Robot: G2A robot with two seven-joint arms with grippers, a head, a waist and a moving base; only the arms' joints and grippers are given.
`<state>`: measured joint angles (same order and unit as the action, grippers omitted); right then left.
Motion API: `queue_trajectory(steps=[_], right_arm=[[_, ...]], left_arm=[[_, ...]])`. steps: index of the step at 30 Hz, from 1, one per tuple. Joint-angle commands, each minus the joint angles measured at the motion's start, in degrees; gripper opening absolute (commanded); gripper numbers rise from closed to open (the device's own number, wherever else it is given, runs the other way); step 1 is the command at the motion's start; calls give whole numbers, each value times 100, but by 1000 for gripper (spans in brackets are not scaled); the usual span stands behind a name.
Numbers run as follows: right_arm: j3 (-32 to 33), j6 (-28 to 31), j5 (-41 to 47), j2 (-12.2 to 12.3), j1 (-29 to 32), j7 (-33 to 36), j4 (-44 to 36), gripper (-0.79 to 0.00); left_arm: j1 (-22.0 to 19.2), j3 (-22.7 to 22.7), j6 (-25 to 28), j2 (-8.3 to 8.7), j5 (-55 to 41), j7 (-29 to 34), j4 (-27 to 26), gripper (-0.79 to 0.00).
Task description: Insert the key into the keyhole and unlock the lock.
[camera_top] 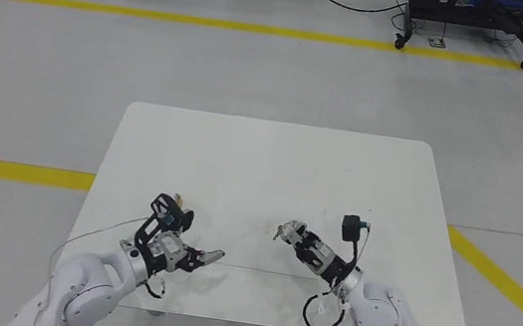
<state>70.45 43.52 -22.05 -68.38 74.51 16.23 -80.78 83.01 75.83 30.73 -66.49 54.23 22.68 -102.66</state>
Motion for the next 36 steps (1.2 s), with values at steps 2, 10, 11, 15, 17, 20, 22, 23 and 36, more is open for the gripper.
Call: queue_trajectory(steps=[2,10,11,15,17,20,22,23,36], right_arm=[[-178,-112,265,-21,-48,239,13,-785],[-507,-293,1892,-53,-444,1422,454,-785],[-530,-282,2017,-58,-468,1486,476,-785],[-617,-176,2483,-68,-604,1827,643,-785],[-644,-123,2476,-70,-637,1858,694,-785],[-659,-39,2504,-72,-651,1849,733,-785],[-648,8,2546,-70,-651,1833,753,-785],[-649,13,2550,-69,-652,1835,756,-785],[-851,138,2377,-82,-664,1901,748,-785]], left_arm=[[-109,6,672,14,-1370,184,268,0],[-809,-208,1177,75,-3920,1522,1182,-185],[-857,-256,1148,73,-3943,1575,1231,-191],[-1064,-599,1014,29,-3998,1593,1440,-246],[-1145,-753,986,4,-4081,1569,1547,-296],[-1259,-937,950,-22,-4120,1577,1698,-369],[-1323,-1058,957,-39,-4211,1600,1793,-385],[-1339,-1086,962,-42,-4218,1604,1815,-382],[-1594,-1410,771,-93,-4808,1682,2218,-419]])
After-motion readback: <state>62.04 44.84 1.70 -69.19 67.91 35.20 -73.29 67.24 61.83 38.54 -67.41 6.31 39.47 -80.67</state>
